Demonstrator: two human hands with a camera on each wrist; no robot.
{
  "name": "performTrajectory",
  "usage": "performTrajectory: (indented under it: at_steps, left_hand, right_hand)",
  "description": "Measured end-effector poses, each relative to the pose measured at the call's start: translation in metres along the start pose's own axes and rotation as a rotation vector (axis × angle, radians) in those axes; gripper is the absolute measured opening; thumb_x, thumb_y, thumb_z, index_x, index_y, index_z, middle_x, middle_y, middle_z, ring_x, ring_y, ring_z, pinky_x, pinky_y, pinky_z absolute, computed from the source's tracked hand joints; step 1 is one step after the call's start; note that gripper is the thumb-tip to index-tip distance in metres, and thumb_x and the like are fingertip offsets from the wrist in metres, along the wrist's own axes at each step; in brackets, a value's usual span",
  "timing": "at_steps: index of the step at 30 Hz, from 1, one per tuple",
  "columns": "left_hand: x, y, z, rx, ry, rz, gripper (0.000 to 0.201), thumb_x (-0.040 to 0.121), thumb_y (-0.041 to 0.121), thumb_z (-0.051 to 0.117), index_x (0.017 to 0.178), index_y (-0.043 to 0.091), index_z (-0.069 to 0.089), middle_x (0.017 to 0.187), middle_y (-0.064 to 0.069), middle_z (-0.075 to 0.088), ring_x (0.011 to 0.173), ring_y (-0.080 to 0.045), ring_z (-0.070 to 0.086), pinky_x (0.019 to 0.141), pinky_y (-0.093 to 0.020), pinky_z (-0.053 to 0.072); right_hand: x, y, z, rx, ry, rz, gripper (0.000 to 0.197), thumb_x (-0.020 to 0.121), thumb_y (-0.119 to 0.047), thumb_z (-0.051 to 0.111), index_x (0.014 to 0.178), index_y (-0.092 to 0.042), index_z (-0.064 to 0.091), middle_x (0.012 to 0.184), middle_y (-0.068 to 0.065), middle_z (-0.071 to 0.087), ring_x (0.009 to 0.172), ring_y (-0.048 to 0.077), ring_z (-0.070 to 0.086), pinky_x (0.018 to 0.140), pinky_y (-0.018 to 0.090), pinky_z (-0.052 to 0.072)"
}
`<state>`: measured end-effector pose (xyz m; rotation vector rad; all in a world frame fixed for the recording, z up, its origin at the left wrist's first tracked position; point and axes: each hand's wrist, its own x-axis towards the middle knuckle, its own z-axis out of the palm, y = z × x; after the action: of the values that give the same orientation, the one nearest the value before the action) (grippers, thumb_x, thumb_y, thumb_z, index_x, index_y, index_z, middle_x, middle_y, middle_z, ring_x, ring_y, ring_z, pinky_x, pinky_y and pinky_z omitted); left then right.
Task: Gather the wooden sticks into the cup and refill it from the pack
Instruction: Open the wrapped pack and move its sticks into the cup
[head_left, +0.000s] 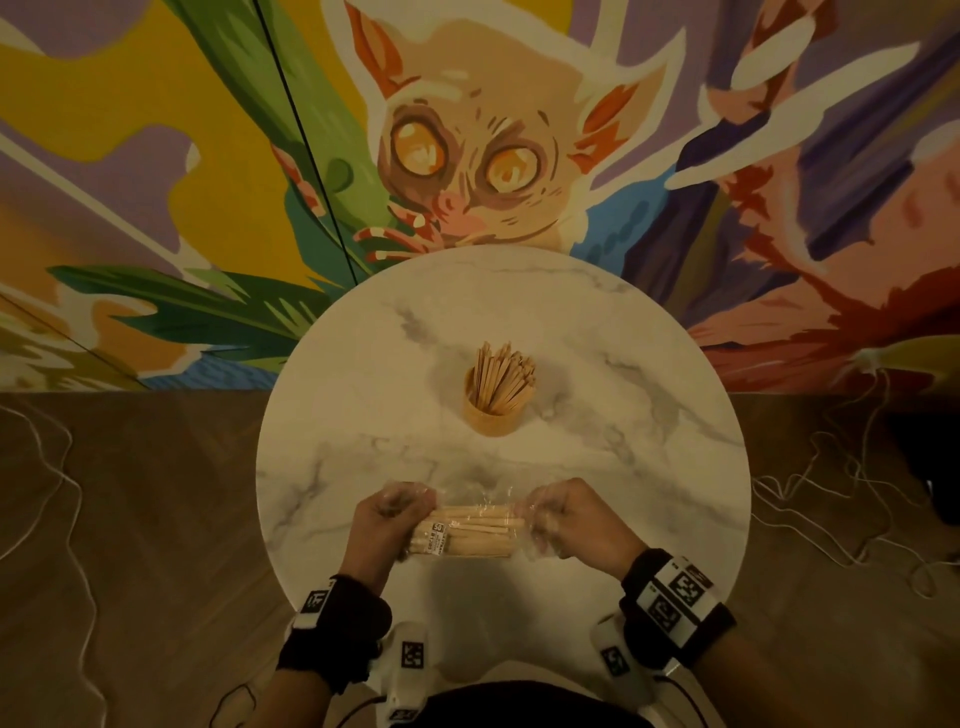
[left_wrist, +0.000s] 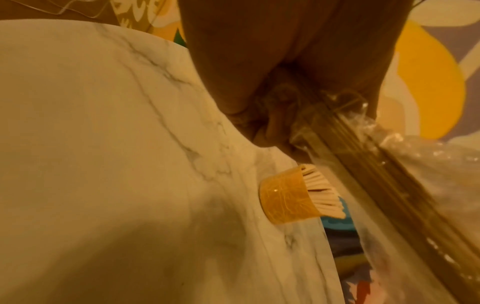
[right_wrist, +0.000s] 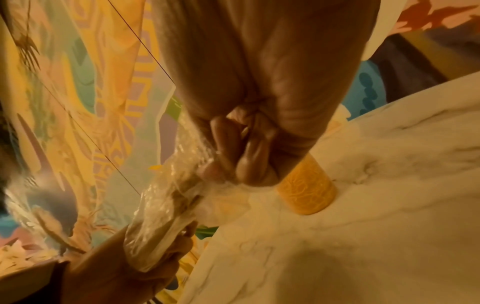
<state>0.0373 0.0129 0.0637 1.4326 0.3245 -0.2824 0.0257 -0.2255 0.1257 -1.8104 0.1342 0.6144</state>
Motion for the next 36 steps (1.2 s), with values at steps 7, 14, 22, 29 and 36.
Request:
performTrajectory:
  at_steps: [7,14,22,29,36]
  left_hand:
    - [-0.003,0.005,0.012,0.009,0.038,0.028,0.009,0.079,0.019,0.074,0.075,0.012,0.071,0.054,0.002,0.060,0.043,-0.010,0.047,0.038,-0.017,0.028]
    - [-0.009,0.001,0.016,-0.017,0.088,-0.019,0.007,0.080,0.018,0.074,0.080,0.011,0.073,0.059,0.000,0.062,0.044,-0.008,0.049,0.038,-0.019,0.028]
    - [-0.008,0.006,0.012,-0.035,0.069,0.043,0.014,0.082,0.011,0.072,0.082,-0.003,0.069,0.060,-0.003,0.059,0.044,-0.005,0.051,0.038,-0.017,0.034]
    - [0.006,0.004,-0.004,-0.079,0.081,0.035,0.024,0.060,0.041,0.078,0.071,0.020,0.075,0.064,-0.001,0.067,0.050,-0.013,0.051,0.043,-0.021,0.031]
    - [0.007,0.014,0.021,-0.078,0.006,0.052,0.011,0.067,0.016,0.084,0.071,0.019,0.075,0.067,0.002,0.071,0.065,-0.014,0.064,0.064,-0.030,0.046]
  right_hand:
    - [0.004,0.000,0.004,0.086,0.036,-0.008,0.017,0.085,0.009,0.054,0.084,0.009,0.071,0.047,-0.006,0.059,0.037,0.003,0.044,0.038,0.017,0.032]
    - [0.004,-0.005,-0.009,0.019,0.023,-0.048,0.028,0.085,0.012,0.048,0.080,-0.004,0.071,0.071,0.011,0.061,0.040,0.003,0.044,0.040,0.019,0.034]
    - [0.006,-0.001,-0.007,0.007,-0.023,-0.058,0.014,0.087,0.000,0.061,0.085,0.010,0.070,0.061,0.007,0.056,0.046,0.009,0.045,0.043,0.023,0.035]
    - [0.011,-0.010,-0.032,0.155,-0.011,0.009,0.021,0.091,-0.006,0.063,0.094,0.014,0.069,0.051,-0.001,0.051,0.040,0.006,0.036,0.040,0.018,0.028]
    - [0.026,-0.014,-0.022,0.109,0.043,0.054,0.016,0.093,-0.004,0.058,0.099,0.004,0.071,0.052,-0.002,0.054,0.038,0.005,0.040,0.038,0.018,0.031]
